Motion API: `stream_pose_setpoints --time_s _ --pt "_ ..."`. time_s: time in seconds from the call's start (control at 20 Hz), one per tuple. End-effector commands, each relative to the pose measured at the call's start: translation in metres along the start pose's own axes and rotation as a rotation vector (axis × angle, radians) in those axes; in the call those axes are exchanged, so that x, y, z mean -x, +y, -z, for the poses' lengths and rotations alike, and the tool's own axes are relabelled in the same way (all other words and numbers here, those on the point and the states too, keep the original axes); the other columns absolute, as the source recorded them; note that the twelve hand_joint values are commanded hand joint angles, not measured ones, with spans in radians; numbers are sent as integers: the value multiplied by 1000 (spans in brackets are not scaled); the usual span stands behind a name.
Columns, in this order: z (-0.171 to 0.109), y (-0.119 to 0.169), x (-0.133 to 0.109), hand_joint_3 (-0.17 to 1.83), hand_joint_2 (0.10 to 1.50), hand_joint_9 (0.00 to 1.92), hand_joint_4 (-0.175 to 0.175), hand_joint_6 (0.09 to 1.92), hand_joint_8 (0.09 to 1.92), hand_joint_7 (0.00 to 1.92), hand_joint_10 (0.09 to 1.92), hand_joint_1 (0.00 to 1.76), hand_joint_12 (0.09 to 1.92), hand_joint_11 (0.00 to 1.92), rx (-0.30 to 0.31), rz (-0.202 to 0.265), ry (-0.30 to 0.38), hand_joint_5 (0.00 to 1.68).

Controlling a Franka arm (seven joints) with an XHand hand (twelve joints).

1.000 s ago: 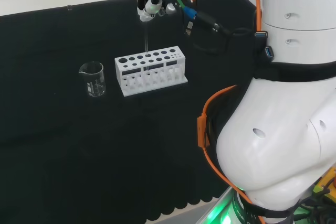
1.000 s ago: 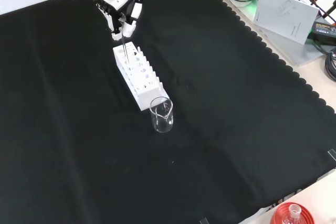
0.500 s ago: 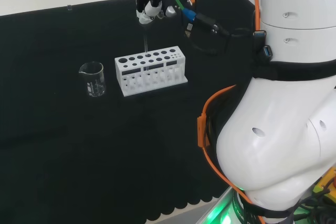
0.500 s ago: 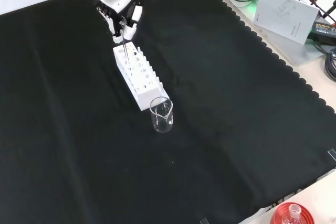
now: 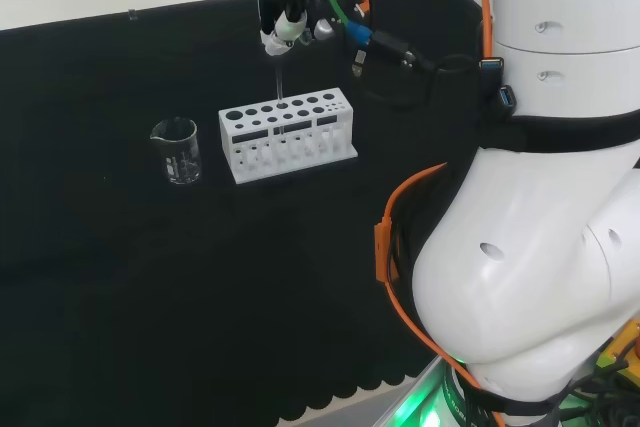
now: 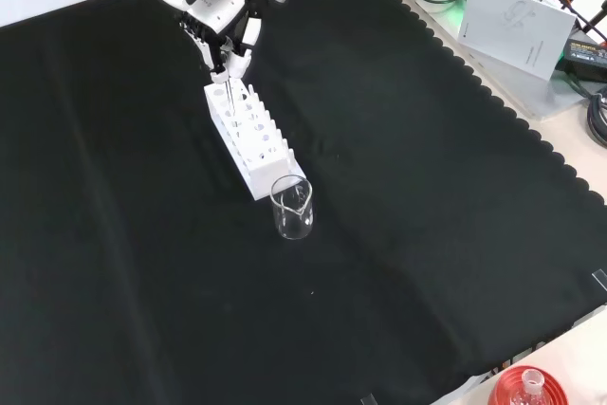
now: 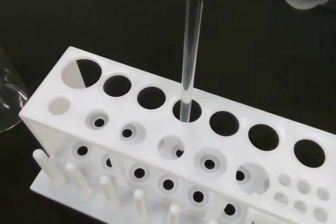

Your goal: Put the glass rod back on the white test tube rack.

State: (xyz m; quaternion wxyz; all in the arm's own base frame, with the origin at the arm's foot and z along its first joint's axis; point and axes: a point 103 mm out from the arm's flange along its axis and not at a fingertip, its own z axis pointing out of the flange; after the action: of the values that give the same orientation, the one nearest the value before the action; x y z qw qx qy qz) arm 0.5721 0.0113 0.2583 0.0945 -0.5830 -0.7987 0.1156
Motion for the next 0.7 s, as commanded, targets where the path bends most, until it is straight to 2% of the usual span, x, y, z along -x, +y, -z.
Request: stream_pose_setpoints --time_s 0.05,0.2,0.35,0.4,0.55,0.7 --pt "4 -1 -1 -175 1015 1820 -169 87 87 1643 87 1330 358 1683 10 -2 3 1454" --pt "7 -2 1 -175 1017 1811 -160 87 87 1640 87 1327 358 1682 10 -2 7 1451" --pt "11 -3 3 -175 1024 1793 -147 273 87 1631 87 1321 355 1679 -12 -4 6 1349" --pt "11 -4 3 -175 1026 1785 -157 293 87 1605 87 1318 357 1686 -22 -5 6 1357" --pt "12 -4 3 -175 1036 1779 -129 324 87 1664 87 1219 377 1762 -59 -6 0 1377" --pt "10 -4 2 -175 947 1792 -167 717 87 1598 87 1119 359 1821 -90 -7 17 995"
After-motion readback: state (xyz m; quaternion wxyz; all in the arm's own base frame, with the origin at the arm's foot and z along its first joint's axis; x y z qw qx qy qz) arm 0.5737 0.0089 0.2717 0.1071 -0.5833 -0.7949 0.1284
